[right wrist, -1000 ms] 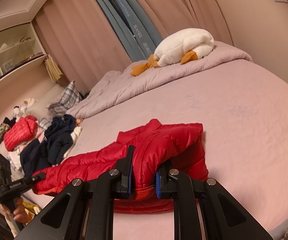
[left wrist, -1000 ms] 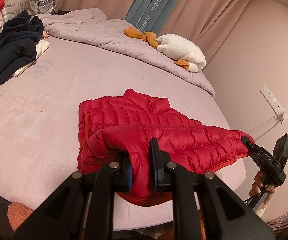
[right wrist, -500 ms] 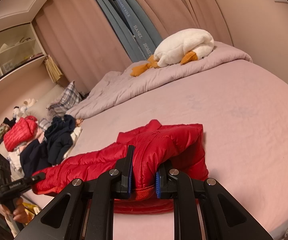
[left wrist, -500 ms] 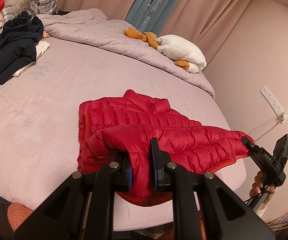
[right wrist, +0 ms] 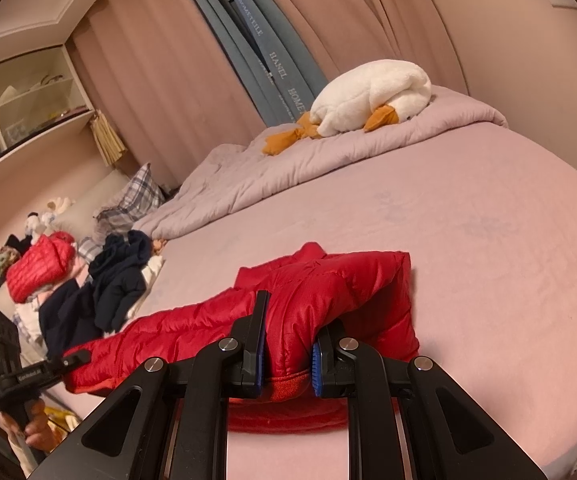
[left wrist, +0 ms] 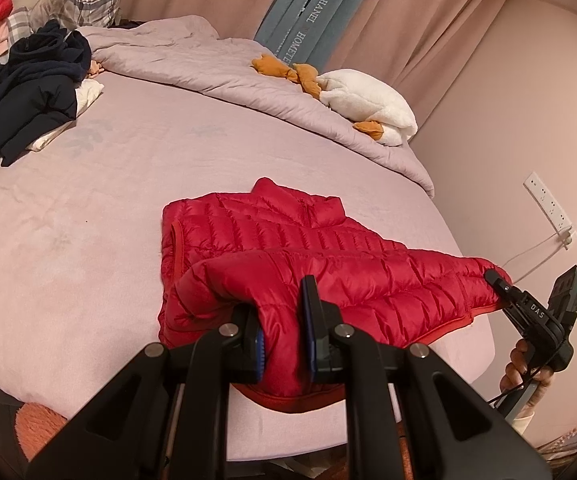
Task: Fold large clothes
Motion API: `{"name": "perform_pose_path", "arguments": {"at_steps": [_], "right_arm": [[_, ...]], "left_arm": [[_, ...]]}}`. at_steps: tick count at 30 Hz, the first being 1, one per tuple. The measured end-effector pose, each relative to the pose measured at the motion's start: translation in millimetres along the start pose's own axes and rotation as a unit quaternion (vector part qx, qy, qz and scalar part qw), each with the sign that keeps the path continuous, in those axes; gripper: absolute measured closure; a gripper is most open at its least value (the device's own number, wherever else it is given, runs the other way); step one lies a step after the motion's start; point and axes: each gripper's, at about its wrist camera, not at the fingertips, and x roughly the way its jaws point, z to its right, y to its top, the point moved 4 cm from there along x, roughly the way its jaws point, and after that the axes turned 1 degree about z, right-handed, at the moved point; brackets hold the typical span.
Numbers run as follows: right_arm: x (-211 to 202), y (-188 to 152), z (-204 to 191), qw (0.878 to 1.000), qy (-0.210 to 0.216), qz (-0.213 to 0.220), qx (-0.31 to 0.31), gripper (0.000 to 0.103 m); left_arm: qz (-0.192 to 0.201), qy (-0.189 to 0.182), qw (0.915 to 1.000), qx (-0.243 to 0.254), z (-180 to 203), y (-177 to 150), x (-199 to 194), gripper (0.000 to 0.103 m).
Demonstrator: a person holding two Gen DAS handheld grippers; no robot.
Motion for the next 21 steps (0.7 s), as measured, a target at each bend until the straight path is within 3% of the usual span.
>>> {"name": "perform_pose_path", "arguments": {"at_steps": [21], "right_arm": [[4.2, -3.1, 1.5, 1.0, -0.002, 0.013, -0.015, 0.086]], "left_arm": [[0.029, 0.025, 0.999, -0.022, 7.9, -5.5, -4.7, 0.088]]}}
